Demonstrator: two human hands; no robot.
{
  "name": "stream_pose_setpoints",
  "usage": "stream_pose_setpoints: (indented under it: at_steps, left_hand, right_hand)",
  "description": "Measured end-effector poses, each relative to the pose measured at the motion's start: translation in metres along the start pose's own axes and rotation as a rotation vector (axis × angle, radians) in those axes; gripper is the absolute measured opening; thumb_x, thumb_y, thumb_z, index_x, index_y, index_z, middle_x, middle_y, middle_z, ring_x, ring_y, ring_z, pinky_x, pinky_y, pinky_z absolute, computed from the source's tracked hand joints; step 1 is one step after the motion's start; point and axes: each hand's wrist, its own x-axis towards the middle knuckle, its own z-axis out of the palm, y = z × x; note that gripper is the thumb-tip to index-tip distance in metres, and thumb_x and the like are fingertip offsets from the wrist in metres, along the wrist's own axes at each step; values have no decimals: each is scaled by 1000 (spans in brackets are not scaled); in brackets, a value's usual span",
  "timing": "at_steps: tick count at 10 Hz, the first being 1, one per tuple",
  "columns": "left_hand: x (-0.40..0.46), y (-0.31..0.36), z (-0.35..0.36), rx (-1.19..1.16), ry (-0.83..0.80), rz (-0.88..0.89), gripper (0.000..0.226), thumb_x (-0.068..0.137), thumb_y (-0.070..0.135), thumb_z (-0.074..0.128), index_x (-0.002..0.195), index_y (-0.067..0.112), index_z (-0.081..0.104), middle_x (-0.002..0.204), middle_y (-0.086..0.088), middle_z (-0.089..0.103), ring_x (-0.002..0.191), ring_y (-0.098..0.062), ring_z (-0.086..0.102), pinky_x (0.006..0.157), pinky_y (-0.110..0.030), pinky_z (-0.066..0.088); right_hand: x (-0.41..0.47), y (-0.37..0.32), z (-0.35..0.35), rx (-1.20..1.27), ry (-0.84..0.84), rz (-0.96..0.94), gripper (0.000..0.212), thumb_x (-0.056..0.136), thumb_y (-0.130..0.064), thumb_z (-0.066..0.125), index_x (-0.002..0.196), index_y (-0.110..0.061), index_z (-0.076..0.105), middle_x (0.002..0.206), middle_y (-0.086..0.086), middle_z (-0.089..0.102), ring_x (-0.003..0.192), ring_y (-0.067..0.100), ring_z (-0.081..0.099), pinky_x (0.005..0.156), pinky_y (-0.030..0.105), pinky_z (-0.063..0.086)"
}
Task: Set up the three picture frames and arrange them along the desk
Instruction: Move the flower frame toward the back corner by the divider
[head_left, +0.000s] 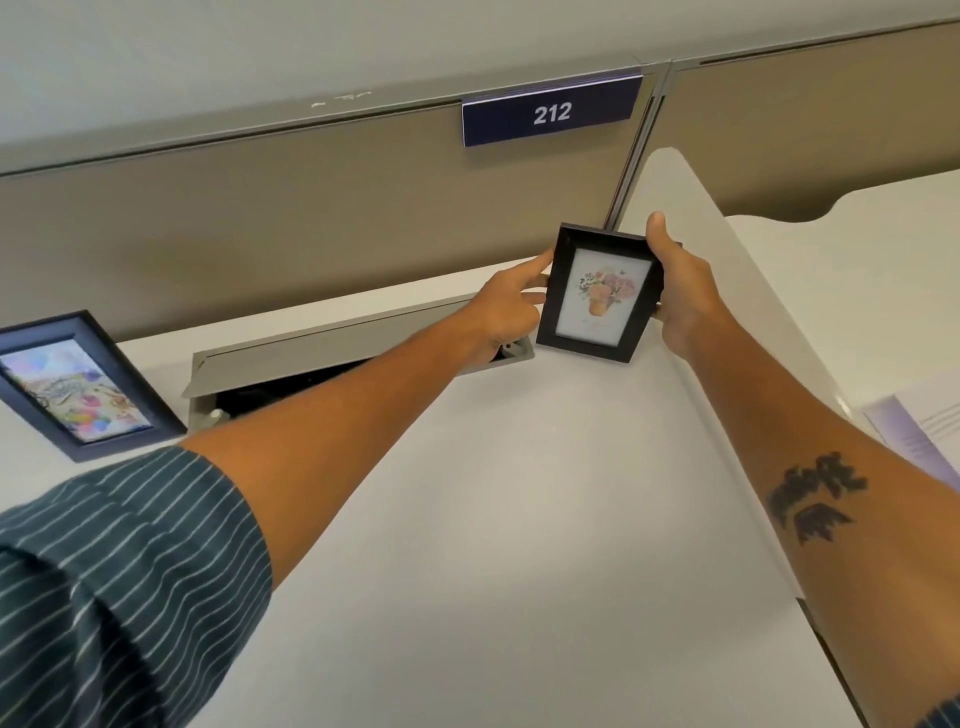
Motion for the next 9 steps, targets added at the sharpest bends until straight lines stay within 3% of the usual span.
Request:
stream_pose_setpoints:
  at_steps: [1,2,3,6,7,8,9]
  left_hand:
    - [2,-3,-1,-35,-5,-18,101,86,-32,44,162,33,32,154,-4,52,142,-23,49,89,-32,55]
    - [4,-6,-2,-63,-3,-19,101,85,-32,48,161,34,34,152,-4,53,142,-24,49,88,-40,58]
    - [4,-6,-4,-71,-7,-15,101,85,-31,50,162,33,34,152,-5,53,143,-26,49,81,-36,59]
    - [4,-6,-2,-91,3,-20,98,86,-27,52,163,31,32,158,-5,49,146,-25,46,91,-41,58]
    - [0,-13,0,38,35,3,85,94,-12,58,164,23,27,164,-2,41,151,-22,40,93,-29,48]
    - [-13,-33,-2,144,192,19,61,103,24,61,160,21,38,161,0,44,141,-19,46,94,-19,45]
    - [-40,-51,-5,254,323,37,60,105,37,56,159,17,37,162,-4,41,147,-23,41,112,-33,38]
  right_hand:
    - [5,4,2,-4,-7,-4,61,103,-68,55,135,-18,67,126,6,78,121,23,70,117,51,49]
    - [11,8,6,-1,0,-11,60,103,-68,55,136,-19,66,126,5,78,121,23,70,117,51,50]
    - [13,9,8,3,-3,-16,60,103,-68,55,135,-19,67,124,5,78,119,23,71,115,49,50]
    - [11,8,8,-38,-1,-33,58,103,-69,53,135,-22,66,124,4,78,118,22,71,111,48,51]
    - [8,10,8,-91,-9,-33,81,97,-82,47,151,-22,54,142,3,69,136,27,61,120,59,43]
    - [-3,24,5,-172,88,-49,107,86,-93,35,166,-22,33,163,7,53,151,33,48,125,56,36]
    - [-17,46,-3,-307,205,-115,97,98,-84,32,169,-19,26,168,12,48,153,36,47,121,50,39]
